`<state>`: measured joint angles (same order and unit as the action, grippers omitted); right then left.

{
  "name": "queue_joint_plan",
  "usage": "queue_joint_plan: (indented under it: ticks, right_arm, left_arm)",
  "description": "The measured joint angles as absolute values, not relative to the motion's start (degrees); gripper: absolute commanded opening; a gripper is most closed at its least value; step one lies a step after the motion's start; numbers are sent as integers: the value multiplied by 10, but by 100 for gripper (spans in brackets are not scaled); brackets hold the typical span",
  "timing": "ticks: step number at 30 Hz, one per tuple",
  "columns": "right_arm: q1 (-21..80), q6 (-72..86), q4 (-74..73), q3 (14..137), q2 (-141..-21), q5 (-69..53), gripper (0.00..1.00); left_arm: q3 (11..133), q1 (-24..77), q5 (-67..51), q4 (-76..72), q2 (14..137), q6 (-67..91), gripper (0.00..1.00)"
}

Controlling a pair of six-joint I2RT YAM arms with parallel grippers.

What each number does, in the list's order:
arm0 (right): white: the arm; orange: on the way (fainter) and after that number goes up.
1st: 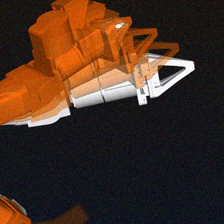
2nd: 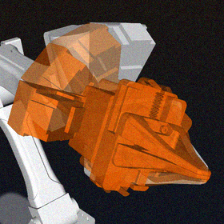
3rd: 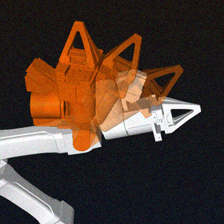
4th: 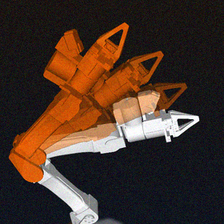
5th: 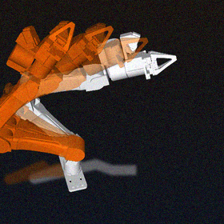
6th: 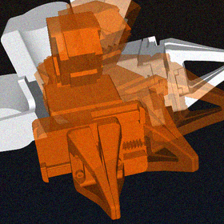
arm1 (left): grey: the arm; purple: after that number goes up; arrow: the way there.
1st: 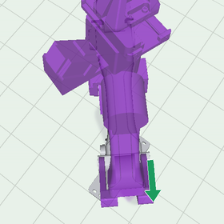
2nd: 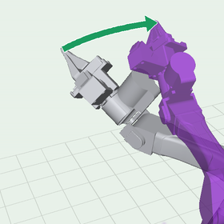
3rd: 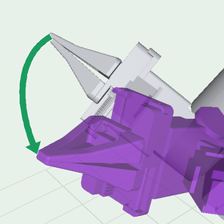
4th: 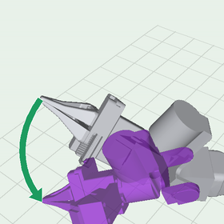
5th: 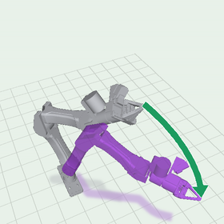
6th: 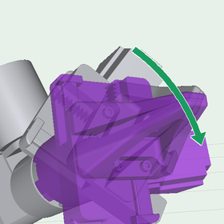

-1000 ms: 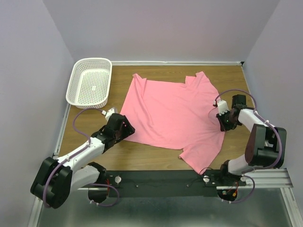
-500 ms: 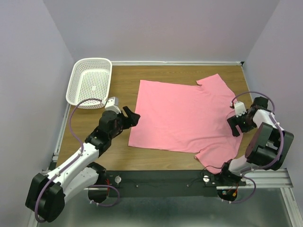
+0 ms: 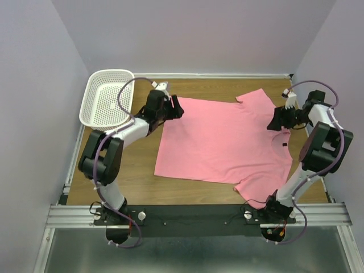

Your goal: Fold and stack the t-shirts

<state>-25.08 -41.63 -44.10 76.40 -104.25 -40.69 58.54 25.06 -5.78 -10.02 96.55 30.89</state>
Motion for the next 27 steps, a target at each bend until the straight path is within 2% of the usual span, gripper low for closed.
queue_joint_plan:
  ticks: [3,4,8,13,20,27]
  right_arm:
    - [-225,-338,-416,841,-1118,-425,72]
    - [-216,-308,-400,868,-1141,-425,65]
    - [-187,-199,-342,983,-1229,-416,53]
    - [-171,-90,-282,1175,-1364,-371,53]
    - [-165,6,-256,1355,-1509,-313,53]
    - [-153,49,-236,1405,-1561,-287,52]
  left_arm:
    - [725,208,-80,-79,1061,286,64]
    - [763,195,-86,-73,1086,281,63]
    - [890,152,-107,-49,1178,270,63]
    - [1006,129,-129,-10,1275,270,62]
    - [1047,130,-153,20,1326,274,62]
    - [1039,125,-178,13,1327,277,62]
